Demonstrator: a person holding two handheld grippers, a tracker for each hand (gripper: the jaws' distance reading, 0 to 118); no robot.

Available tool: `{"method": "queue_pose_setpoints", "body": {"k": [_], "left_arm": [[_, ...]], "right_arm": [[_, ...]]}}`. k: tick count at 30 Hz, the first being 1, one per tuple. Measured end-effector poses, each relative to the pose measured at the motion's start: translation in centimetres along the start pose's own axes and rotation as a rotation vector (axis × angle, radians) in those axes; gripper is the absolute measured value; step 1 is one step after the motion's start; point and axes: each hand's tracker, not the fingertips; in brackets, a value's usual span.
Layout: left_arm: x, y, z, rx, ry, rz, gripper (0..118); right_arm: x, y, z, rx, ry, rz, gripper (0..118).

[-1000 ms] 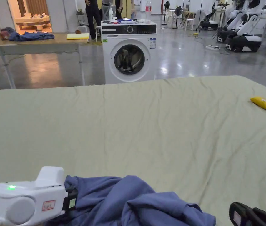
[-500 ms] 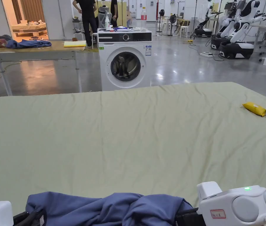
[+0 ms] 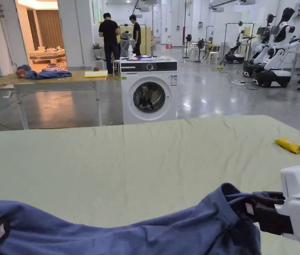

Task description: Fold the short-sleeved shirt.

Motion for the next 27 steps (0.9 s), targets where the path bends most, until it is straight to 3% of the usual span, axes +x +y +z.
{"method": "queue_pose_setpoints", "body": {"k": [4, 6, 13, 21, 27], "left_arm": [[-0.1, 4.1, 1.8, 0.058, -0.005, 0.037, 1], [0.0, 6.1, 2.3, 0.083, 0.013, 0.023, 1], [0.6, 13.2, 1.3, 0.142, 0.038, -0.035, 1], [0.1, 20.5, -5.2, 0.197, 0.117, -0.022, 1], [-1.6, 22.1, -11.0, 0.299, 0.198, 0.07, 1]], "right_arm": [[0.7, 3.7, 2.5, 0.068, -0.019, 0.02, 4], [1.0, 5.3, 3.1, 0.111, -0.069, 0.016, 4], [2.4, 11.6, 2.8, 0.165, -0.101, 0.0, 4], [4.2, 20.2, -2.8, 0.206, -0.154, -0.026, 4], [5.0, 23.7, -9.8, 0.279, -0.181, -0.078, 4]]}}
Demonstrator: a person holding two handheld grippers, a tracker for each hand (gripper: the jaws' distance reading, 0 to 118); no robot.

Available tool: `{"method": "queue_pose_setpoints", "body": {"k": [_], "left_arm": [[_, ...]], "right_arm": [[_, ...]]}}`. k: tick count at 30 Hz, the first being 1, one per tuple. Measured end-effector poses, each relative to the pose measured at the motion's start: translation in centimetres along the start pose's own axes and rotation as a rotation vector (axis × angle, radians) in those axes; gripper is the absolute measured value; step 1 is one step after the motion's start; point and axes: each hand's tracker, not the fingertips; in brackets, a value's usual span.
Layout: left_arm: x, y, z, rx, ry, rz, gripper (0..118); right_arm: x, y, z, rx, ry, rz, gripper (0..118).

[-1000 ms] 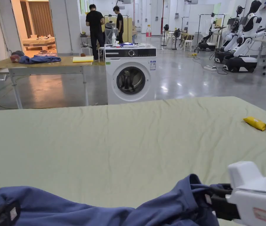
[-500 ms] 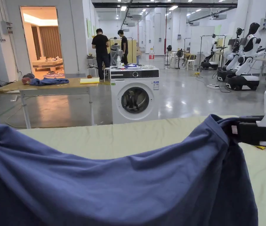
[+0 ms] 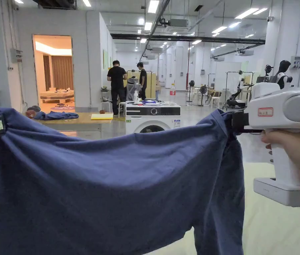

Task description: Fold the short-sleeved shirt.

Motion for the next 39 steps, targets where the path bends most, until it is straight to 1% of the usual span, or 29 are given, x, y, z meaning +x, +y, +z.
{"method": "queue_pose_setpoints", "body": {"k": [3, 4, 6, 7, 10, 12, 14, 17, 19, 20, 22, 24, 25, 27, 28, 30, 32, 33, 35, 37, 38, 39], "left_arm": [[-0.2, -2.2, -1.5, 0.038, 0.029, 0.005, 1], [-0.4, -3.1, -1.9, 0.038, 0.032, 0.006, 1], [-0.9, -5.6, -2.7, 0.014, 0.033, -0.009, 1], [-1.2, -7.1, -2.9, -0.039, 0.024, -0.023, 1], [-2.1, -12.9, -3.0, -0.199, 0.001, -0.025, 1], [-2.7, -17.7, -1.6, -0.318, -0.01, 0.006, 1], [-3.6, -22.3, 0.1, -0.439, -0.034, 0.008, 1], [-4.9, -28.0, 3.9, -0.588, -0.076, 0.031, 1], [-5.5, -30.2, 6.5, -0.629, -0.075, 0.041, 1], [-6.2, -30.8, 8.2, -0.628, -0.09, 0.07, 1], [-6.9, -31.2, 10.6, -0.629, -0.107, 0.104, 1], [-7.6, -30.8, 12.7, -0.638, -0.096, 0.097, 1], [-7.8, -30.5, 13.5, -0.649, -0.109, 0.081, 1], [-7.8, -29.6, 15.4, -0.653, -0.166, -0.007, 0], [-7.7, -29.1, 16.1, -0.668, -0.182, -0.041, 0], [-7.4, -28.6, 18.0, -0.69, -0.199, -0.08, 0], [-7.2, -28.5, 19.3, -0.716, -0.194, -0.083, 0], [-7.3, -28.6, 19.8, -0.737, -0.196, -0.069, 0], [-7.4, -29.0, 20.4, -0.764, -0.199, -0.042, 0], [-7.6, -29.8, 20.5, -0.761, -0.195, -0.039, 0], [-7.8, -30.2, 20.3, -0.762, -0.197, -0.037, 1], [-7.9, -30.6, 20.1, -0.766, -0.197, -0.03, 7]], "right_arm": [[-0.5, -1.3, -2.4, 0.034, -0.006, -0.019, 4], [-0.6, -1.8, -3.0, 0.039, -0.005, -0.014, 4], [-0.9, -4.5, -4.0, 0.04, 0.015, 0.026, 4], [-1.0, -5.7, -4.5, 0.025, 0.02, 0.044, 4], [-0.6, -12.0, -5.8, -0.095, 0.028, 0.093, 4], [0.3, -17.7, -5.5, -0.184, 0.044, 0.073, 4], [1.6, -23.3, -5.2, -0.297, 0.051, 0.083, 4], [3.4, -30.2, -2.1, -0.43, 0.076, 0.083, 4], [4.6, -33.5, 0.8, -0.47, 0.101, 0.067, 4], [5.4, -34.3, 2.5, -0.471, 0.102, 0.048, 4], [6.1, -35.1, 6.0, -0.468, 0.123, -0.013, 4], [7.1, -35.0, 8.8, -0.462, 0.102, 0.0, 4], [7.5, -34.6, 10.0, -0.465, 0.109, -0.003, 4], [8.1, -33.9, 12.6, -0.465, 0.144, 0.007, 4], [8.1, -33.7, 13.8, -0.46, 0.152, 0.026, 4], [8.2, -33.2, 15.9, -0.472, 0.177, 0.047, 4], [8.2, -33.3, 17.6, -0.481, 0.194, 0.064, 4], [8.1, -33.5, 18.3, -0.49, 0.188, 0.075, 4], [7.9, -34.3, 18.9, -0.551, 0.177, 0.09, 4], [7.6, -35.8, 18.7, -0.597, 0.164, 0.077, 4], [6.9, -36.3, 18.5, -0.603, 0.158, 0.066, 4], [6.6, -36.8, 18.3, -0.611, 0.152, 0.054, 5]]}}
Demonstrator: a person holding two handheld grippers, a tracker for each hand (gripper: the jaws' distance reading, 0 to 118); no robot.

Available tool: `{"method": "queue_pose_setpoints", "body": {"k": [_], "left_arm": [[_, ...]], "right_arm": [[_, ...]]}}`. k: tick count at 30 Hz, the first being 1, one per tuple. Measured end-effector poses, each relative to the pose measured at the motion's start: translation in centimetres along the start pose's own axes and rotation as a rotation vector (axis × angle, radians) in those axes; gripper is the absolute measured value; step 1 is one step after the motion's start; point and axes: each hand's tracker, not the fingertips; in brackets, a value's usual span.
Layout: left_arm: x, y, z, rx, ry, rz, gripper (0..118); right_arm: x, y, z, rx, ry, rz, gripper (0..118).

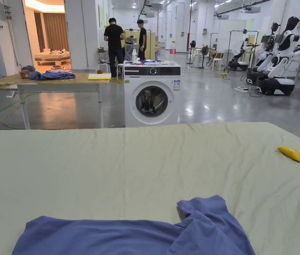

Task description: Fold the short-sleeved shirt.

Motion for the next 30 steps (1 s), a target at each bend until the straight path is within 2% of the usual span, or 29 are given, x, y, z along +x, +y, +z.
{"method": "queue_pose_setpoints", "body": {"k": [1, 2, 3, 4, 5, 6, 10, 14, 15, 16, 17, 18, 19, 20, 23, 25, 28, 30], "left_arm": [[-0.1, -0.1, -0.2, 0.006, -0.001, 0.011, 24], [-0.3, -0.2, -0.3, 0.013, 0.017, 0.025, 51], [-0.3, -0.1, 0.0, 0.025, 0.022, 0.021, 74], [-0.3, -0.1, 0.2, 0.033, 0.023, 0.021, 84], [-0.2, 0.3, 1.0, 0.077, 0.013, 0.013, 84], [0.0, 0.9, 1.9, 0.122, 0.0, 0.003, 84], [1.7, 2.3, 4.8, 0.324, 0.005, 0.004, 84], [5.5, 2.9, 6.9, 0.645, 0.035, 0.039, 84], [6.4, 2.6, 7.3, 0.771, 0.043, 0.035, 83], [7.1, 2.3, 7.2, 0.827, 0.043, 0.033, 74], [8.0, 2.0, 7.0, 0.872, 0.046, 0.021, 59], [8.7, 1.9, 6.7, 0.896, 0.077, 0.014, 35], [9.2, 2.0, 6.5, 0.897, 0.111, 0.011, 2], [10.0, 2.1, 6.2, 0.887, 0.14, 0.006, 0], [9.8, 3.0, 5.4, 0.851, 0.104, 0.079, 0], [9.3, 5.0, 5.2, 0.808, 0.117, 0.085, 0], [6.7, 11.0, 2.0, 0.515, 0.125, 0.012, 0], [3.6, 15.9, -2.2, 0.186, 0.037, -0.015, 0]], "right_arm": [[-0.2, -0.2, -0.3, 0.004, -0.003, -0.016, 13], [-0.4, -0.2, -0.4, 0.013, -0.005, -0.035, 29], [0.5, -0.3, -0.8, 0.015, -0.014, -0.063, 54], [0.3, -0.2, -0.5, 0.027, -0.032, -0.08, 88], [0.1, 0.0, 0.0, 0.049, -0.045, -0.092, 106], [-0.1, 0.4, 0.8, 0.085, -0.049, -0.098, 117], [-2.6, 2.5, 4.2, 0.287, -0.038, -0.102, 118], [-7.4, 4.1, 6.5, 0.537, -0.021, -0.132, 118], [-7.8, 4.0, 6.5, 0.638, -0.016, -0.153, 116], [-8.8, 3.8, 6.8, 0.722, 0.0, -0.162, 107], [-10.1, 3.7, 6.9, 0.796, -0.002, -0.164, 91], [-11.3, 3.9, 7.0, 0.841, -0.015, -0.165, 63], [-12.1, 4.3, 6.8, 0.859, -0.029, -0.162, 12], [-13.0, 4.5, 6.7, 0.869, -0.063, -0.175, 0], [-14.3, 5.6, 6.0, 0.87, 0.036, -0.202, 0], [-15.1, 6.2, 5.7, 0.84, 0.026, -0.165, 0], [-14.6, 6.7, 5.4, 0.803, 0.003, -0.079, 0], [-14.5, 7.1, 5.1, 0.774, -0.008, -0.045, 0]]}}
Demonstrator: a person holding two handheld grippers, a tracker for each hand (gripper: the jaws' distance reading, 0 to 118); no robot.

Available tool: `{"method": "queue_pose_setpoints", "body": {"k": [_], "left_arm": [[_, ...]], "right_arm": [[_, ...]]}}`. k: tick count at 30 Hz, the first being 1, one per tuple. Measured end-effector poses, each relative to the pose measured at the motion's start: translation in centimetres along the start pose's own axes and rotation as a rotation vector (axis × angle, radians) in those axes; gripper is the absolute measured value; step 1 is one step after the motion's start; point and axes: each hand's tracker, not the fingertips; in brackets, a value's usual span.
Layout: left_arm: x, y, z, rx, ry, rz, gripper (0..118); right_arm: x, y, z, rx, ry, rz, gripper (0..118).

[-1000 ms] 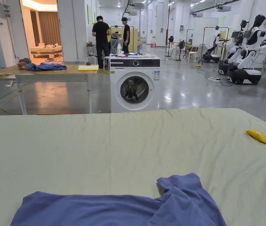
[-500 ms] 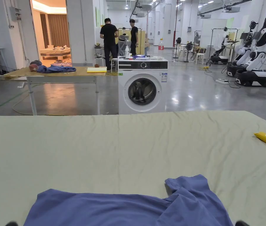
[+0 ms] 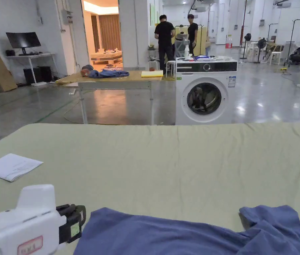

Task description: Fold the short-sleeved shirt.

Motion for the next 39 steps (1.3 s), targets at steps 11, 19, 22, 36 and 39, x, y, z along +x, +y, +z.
{"method": "queue_pose_setpoints", "body": {"k": [11, 19, 22, 36, 39], "left_arm": [[-8.1, 4.2, -20.1, -0.264, 0.148, 0.009, 103], [-6.5, 1.2, -25.5, -0.362, 0.215, -0.097, 107], [-4.7, 1.1, -23.2, -0.302, 0.161, -0.228, 83], [-3.3, 1.5, -17.6, -0.068, 0.114, -0.237, 0], [-2.4, 1.8, -16.1, -0.06, 0.116, -0.275, 0]], "right_arm": [[1.0, -2.2, -4.4, -0.146, 0.047, -0.005, 0], [2.2, -3.6, -6.9, -0.212, 0.03, -0.003, 0], [2.9, -4.2, -7.0, -0.215, 0.023, -0.033, 0], [15.7, -1.1, -17.2, -0.554, -0.004, -0.132, 1], [19.1, -1.9, -22.0, -0.743, -0.069, -0.16, 102]]}}
